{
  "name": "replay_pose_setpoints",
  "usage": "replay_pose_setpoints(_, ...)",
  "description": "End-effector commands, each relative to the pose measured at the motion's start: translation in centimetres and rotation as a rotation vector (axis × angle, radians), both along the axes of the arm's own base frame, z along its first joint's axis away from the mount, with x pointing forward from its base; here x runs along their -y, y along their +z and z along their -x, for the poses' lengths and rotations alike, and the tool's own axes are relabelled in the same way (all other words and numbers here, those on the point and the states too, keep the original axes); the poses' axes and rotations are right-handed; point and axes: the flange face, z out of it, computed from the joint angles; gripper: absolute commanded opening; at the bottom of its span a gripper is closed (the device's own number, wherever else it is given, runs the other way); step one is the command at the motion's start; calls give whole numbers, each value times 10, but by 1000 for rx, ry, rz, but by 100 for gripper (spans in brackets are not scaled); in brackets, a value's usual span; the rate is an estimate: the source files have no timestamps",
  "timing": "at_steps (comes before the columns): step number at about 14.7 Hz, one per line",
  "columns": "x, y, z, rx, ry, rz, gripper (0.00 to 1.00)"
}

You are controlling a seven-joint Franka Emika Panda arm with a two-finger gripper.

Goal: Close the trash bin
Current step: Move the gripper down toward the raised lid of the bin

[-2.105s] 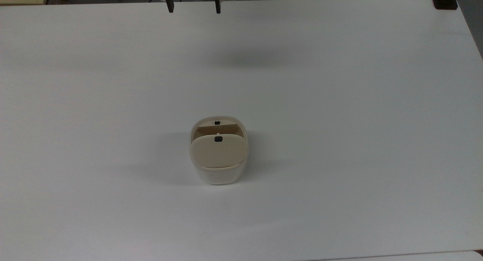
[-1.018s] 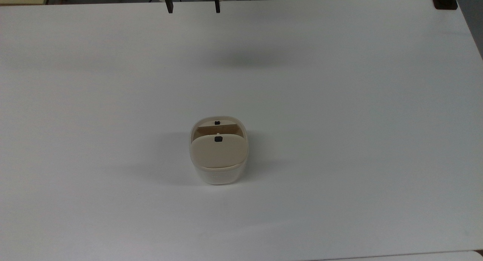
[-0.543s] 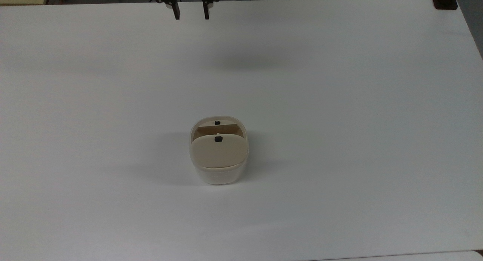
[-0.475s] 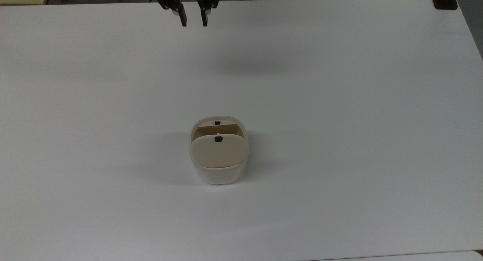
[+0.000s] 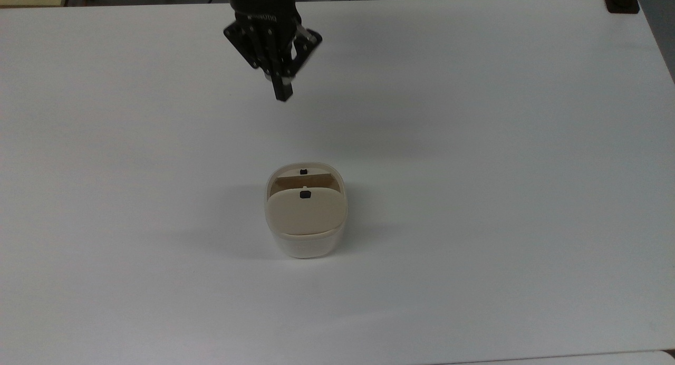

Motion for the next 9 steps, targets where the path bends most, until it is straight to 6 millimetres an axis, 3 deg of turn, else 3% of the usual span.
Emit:
replay_pose_setpoints(1, -9, -4, -31, 62, -182, -97, 0)
replay_pose_setpoints(5, -16, -19, -54, 159, -349, -202, 0)
replay_pose_setpoints(9, -30, -42, -69, 196, -399, -249, 0)
